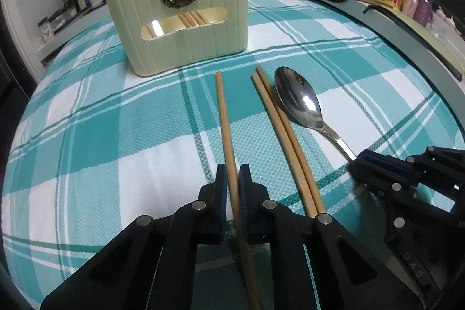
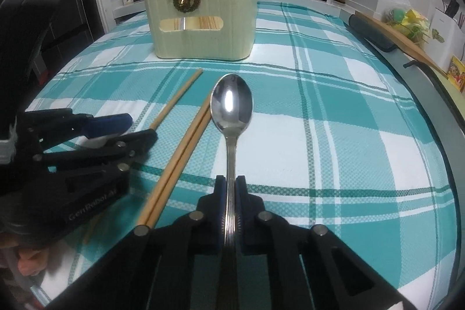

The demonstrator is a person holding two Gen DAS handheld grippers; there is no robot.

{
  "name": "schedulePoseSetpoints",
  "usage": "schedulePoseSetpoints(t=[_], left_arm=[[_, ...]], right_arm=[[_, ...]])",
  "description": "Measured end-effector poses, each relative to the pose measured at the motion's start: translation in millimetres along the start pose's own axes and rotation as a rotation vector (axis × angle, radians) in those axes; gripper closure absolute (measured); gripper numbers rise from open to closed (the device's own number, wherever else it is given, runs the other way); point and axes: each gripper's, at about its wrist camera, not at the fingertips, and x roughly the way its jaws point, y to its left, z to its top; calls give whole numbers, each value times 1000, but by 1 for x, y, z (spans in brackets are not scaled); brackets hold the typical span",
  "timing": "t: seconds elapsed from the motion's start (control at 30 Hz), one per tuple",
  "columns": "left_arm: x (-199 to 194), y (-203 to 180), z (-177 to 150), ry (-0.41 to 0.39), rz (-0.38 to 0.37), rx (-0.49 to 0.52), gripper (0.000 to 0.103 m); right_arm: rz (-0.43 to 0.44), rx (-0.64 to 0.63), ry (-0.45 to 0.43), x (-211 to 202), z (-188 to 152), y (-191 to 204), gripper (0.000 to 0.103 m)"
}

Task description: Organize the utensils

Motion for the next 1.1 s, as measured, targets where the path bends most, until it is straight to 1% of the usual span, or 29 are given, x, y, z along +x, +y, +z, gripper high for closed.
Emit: schedulePoseSetpoints(t=[0.1, 0.23, 0.4, 0.47, 0.53, 0.57, 0.6, 0.63, 0.67, 0.7, 0.73, 0.8, 0.93, 1.07, 1.1], left_arm=[[-4, 7, -6, -8, 13, -27, 98], [-15, 27, -21, -7, 42, -70, 98], [-38, 62, -58, 15, 55, -165, 97], [-47, 68, -69, 24, 60, -185, 97], [-54, 73, -77, 29, 47, -215, 95], [-56, 75, -80, 29, 33, -230, 92], [-58, 77, -82, 28, 21, -240, 78], [-61, 78, -83, 24, 14, -245, 57], [-64, 79, -84, 16, 10, -250, 48], [-67, 81, -83, 8, 7, -253, 37], [-69, 83, -83, 3, -1, -253, 36], [-72, 90, -80, 9, -23, -255, 36], [-72, 107, -80, 31, -65, -278, 33], [-68, 117, -75, 46, -64, -273, 32], [-66, 117, -73, 53, -64, -264, 32]], right_arm=[[-30, 24, 5, -2, -1, -7, 96], [-78, 69, 9, -8, -9, -22, 96], [-120, 101, 13, -22, -26, -43, 96], [-137, 109, 11, -28, -33, -47, 96], [-156, 107, 10, -33, -40, -48, 96], [-163, 99, 6, -36, -43, -48, 96], [-168, 92, 0, -37, -45, -46, 95], [-164, 88, -8, -39, -47, -45, 92], [-155, 91, -14, -41, -48, -45, 86], [-141, 100, -19, -43, -49, -45, 74], [-128, 113, -27, -46, -49, -47, 65], [-118, 130, -41, -52, -48, -49, 64], [-92, 139, -4, -52, -45, -53, 64], [-67, 164, 25, -49, -44, -55, 63], [-63, 166, 29, -48, -42, -55, 62]])
